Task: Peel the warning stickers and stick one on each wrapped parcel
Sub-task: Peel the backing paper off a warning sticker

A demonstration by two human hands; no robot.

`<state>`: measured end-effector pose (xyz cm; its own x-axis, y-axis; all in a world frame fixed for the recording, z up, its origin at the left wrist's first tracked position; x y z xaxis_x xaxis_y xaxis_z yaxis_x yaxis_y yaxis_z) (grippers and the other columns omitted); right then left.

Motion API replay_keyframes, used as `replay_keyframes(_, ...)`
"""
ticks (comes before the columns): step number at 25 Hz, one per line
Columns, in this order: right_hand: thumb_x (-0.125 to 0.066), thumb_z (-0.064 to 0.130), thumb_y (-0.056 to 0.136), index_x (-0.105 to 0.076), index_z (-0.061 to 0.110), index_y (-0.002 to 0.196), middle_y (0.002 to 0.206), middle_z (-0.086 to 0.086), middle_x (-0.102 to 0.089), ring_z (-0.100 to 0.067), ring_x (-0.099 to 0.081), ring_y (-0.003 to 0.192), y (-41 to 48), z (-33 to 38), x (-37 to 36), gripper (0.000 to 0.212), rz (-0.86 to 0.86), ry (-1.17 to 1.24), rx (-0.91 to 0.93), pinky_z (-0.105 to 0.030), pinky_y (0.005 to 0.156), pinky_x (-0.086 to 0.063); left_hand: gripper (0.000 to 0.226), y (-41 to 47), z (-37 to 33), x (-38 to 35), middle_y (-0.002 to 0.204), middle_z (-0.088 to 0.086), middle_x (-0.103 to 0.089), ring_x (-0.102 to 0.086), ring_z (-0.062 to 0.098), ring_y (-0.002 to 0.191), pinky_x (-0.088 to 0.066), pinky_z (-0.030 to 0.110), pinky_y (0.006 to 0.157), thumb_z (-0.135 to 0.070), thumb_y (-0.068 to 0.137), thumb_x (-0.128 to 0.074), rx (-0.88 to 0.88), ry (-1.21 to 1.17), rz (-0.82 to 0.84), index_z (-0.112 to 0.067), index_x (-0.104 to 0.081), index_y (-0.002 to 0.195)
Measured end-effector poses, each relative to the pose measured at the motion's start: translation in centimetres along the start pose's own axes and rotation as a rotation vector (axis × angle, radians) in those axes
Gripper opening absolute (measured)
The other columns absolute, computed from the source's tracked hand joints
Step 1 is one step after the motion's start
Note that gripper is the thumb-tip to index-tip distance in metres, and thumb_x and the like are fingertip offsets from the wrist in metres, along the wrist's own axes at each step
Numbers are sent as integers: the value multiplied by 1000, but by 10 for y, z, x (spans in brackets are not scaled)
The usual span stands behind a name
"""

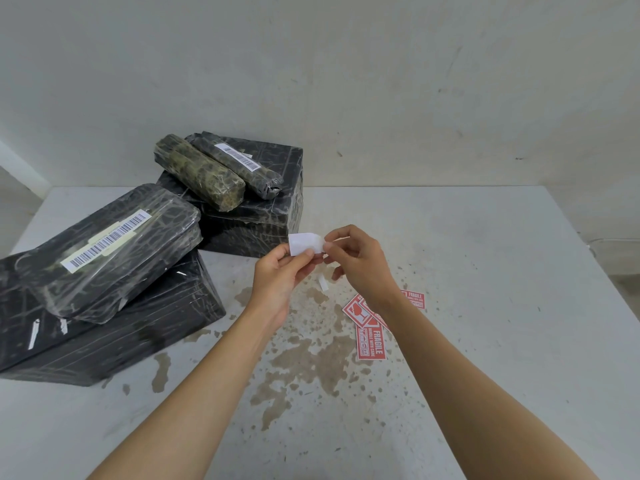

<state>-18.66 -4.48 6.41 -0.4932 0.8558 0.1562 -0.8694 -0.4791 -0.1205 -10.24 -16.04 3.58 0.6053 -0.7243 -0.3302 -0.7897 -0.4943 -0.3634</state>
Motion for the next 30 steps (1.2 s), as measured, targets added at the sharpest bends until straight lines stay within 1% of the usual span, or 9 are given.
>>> replay_keyframes(5,-69,-3,78,-67,7,85,75,0,-62,-11,-58,70,2,7,1,12,-10,-64,57,-27,60,-54,20,0,1,3,94,14,-73,-72,21,85,-56,21,74,-6,83,-68,40,47,-18,-5,-64,103)
replay_keyframes(8,-68,-3,79,-66,7,87,80,-4,-62,-14,-58,72,4,7,0,13,5,-99,64,-26,62,-56,16,6,-9,1,99,9,-72,-69,19,92,-55,28,83,-13,86,-66,-18,230,29,-12,-67,103)
replay_keyframes(10,-65,-4,78,-65,9,86,79,-1,-62,-14,-59,72,5,9,-1,16,28,-144,78,-28,65,-57,12,9,-15,-1,99,6,-70,-65,16,95,-52,30,86,-13,88,-63,-45,318,65,-16,-70,97)
replay_keyframes(14,-62,-7,77,-63,15,82,76,6,-60,-15,-58,71,6,13,-3,23,42,-203,105,-31,69,-55,10,14,-20,-1,91,13,-70,-63,17,85,-50,33,83,-9,84,-66,-33,395,67,-11,-70,93)
replay_keyframes(16,-60,-6,77,-63,16,81,78,8,-62,-11,-59,74,6,15,-1,23,16,-216,118,-31,71,-55,9,13,-21,-1,85,11,-70,-63,15,80,-49,30,78,-7,83,-67,-34,398,62,-9,-70,91)
replay_keyframes(20,-63,5,83,-68,17,83,83,11,-65,1,-60,79,2,20,3,12,-56,-273,155,-13,67,-50,7,11,-16,-1,84,3,-70,-63,12,82,-50,22,72,-10,84,-67,-3,350,39,-12,-70,90)
replay_keyframes(24,-67,10,83,-72,14,83,80,9,-65,-1,-62,75,0,29,5,6,-94,-355,237,-15,68,-50,6,11,-14,-2,90,4,-72,-66,13,89,-51,21,74,-13,84,-68,4,318,46,-14,-71,90)
replay_keyframes(27,-69,11,83,-73,12,85,77,9,-67,-3,-63,72,-1,33,4,5,-77,-387,278,-16,68,-51,7,10,-19,-6,88,5,-73,-67,12,87,-54,22,78,-11,85,-67,-35,330,100,-12,-72,90)
replay_keyframes(30,-68,10,83,-74,9,86,77,4,-71,1,-60,67,-3,36,1,7,-55,-435,322,-15,67,-51,8,9,-27,-8,87,4,-73,-67,9,83,-53,22,80,-9,85,-66,-100,413,129,-13,-72,88)
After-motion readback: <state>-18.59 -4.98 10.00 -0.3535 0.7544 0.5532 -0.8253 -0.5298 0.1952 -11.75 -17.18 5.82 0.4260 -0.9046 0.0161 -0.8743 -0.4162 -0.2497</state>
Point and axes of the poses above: each hand's wrist, its own y-axis towards the middle knuckle, its own x-axis out of the back of the hand, z = x × y, the point moved 10 cm from there along y, towards the middle knuckle
